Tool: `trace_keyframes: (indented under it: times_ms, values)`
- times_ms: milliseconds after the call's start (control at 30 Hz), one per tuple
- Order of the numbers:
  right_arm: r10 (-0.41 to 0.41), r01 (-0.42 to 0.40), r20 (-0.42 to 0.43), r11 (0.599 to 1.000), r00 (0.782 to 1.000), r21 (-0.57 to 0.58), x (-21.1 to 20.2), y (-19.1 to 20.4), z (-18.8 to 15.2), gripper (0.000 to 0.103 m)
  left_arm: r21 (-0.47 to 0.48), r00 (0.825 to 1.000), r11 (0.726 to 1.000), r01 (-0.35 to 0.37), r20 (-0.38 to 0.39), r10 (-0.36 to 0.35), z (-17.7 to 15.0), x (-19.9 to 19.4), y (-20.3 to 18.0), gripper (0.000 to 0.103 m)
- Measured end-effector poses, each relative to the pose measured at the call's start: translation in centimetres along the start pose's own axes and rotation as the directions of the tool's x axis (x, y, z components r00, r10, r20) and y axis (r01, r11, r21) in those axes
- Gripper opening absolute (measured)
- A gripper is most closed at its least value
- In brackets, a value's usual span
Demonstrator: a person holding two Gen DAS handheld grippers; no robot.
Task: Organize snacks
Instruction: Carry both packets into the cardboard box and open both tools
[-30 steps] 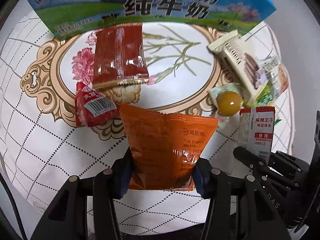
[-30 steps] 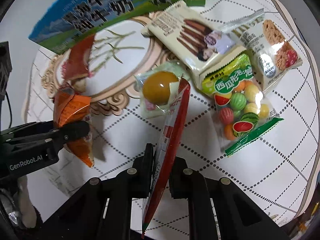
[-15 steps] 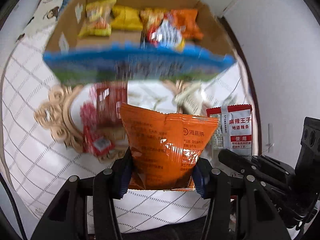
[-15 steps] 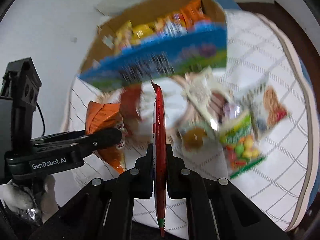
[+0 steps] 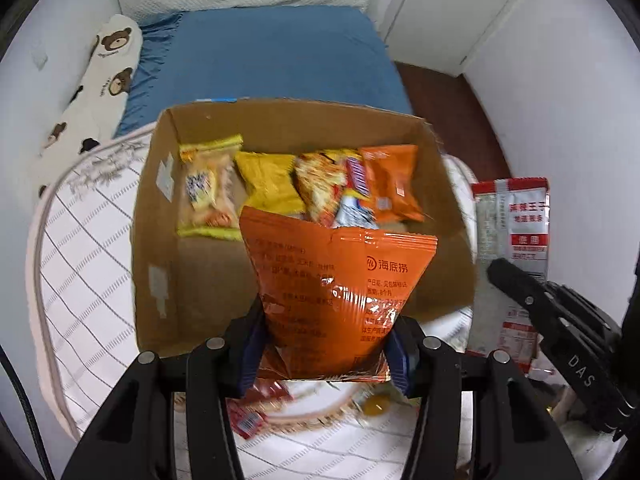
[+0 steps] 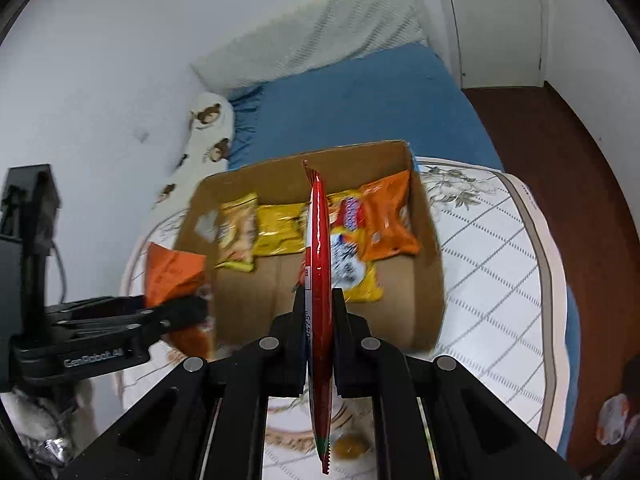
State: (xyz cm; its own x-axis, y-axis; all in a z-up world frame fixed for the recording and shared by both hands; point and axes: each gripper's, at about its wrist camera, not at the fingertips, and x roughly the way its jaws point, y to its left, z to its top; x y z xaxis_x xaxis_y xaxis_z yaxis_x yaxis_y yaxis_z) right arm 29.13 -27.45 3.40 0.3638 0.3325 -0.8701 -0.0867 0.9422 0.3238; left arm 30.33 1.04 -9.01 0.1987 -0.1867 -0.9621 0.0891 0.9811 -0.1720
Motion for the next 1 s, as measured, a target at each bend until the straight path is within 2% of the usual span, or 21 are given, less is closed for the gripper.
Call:
trace_keyframes:
  times_ms: [200,233,267,300,333,367,467,533,700,1000]
  values:
    - [-0.059,0.064,-0.107,0.997,0.993,0.045,6.3,-2.2,1.9,0.012,-0.01,0.994,0.998,-0.062,-0.096,0.061,3.6,6.5,1.1,0.052]
    - [-0.079,0.084,-0.135,0.996,0.988,0.033,7.2,-2.7,1.8,0.019,-0.009,0.991,0.997,-0.082,-0.104,0.081,3.9,7.6,1.4,0.054]
    - [-0.095,0.102,-0.165,0.994,0.982,0.034,8.1,-3.0,1.8,0.037,-0.01,0.99,0.996,-0.088,-0.111,0.087,4.1,8.4,1.7,0.06]
    - [-0.103,0.112,-0.182,0.993,0.978,0.044,8.6,-3.4,1.7,0.05,-0.011,0.99,0.997,-0.083,-0.119,0.081,4.2,9.3,2.0,0.075]
    - [-0.102,0.113,-0.193,0.993,0.976,0.045,9.1,-3.6,1.6,0.078,-0.011,0.99,0.997,-0.078,-0.123,0.076,4.2,9.8,2.2,0.082]
    - [-0.102,0.112,-0.198,0.993,0.975,0.039,9.4,-3.7,1.5,0.089,-0.014,0.99,0.997,-0.075,-0.122,0.073,4.2,10.1,2.4,0.087]
    - [-0.138,0.139,-0.219,0.99,0.966,-0.009,9.9,-3.4,1.1,0.09,-0.026,0.991,0.997,-0.071,-0.115,0.068,3.9,10.7,3.0,0.087]
    - [-0.149,0.146,-0.234,0.989,0.961,-0.032,10.2,-3.0,0.8,0.097,-0.039,0.992,0.996,-0.075,-0.107,0.07,3.6,10.8,3.4,0.087]
    - [-0.177,0.169,-0.244,0.984,0.954,-0.054,10.7,-2.3,0.3,0.098,-0.041,0.994,0.996,-0.08,-0.081,0.076,3.0,10.2,3.6,0.087]
    - [-0.201,0.192,-0.227,0.98,0.953,-0.061,10.2,-1.5,0.0,0.099,-0.061,0.997,0.995,-0.078,-0.032,0.076,1.1,8.0,4.2,0.087]
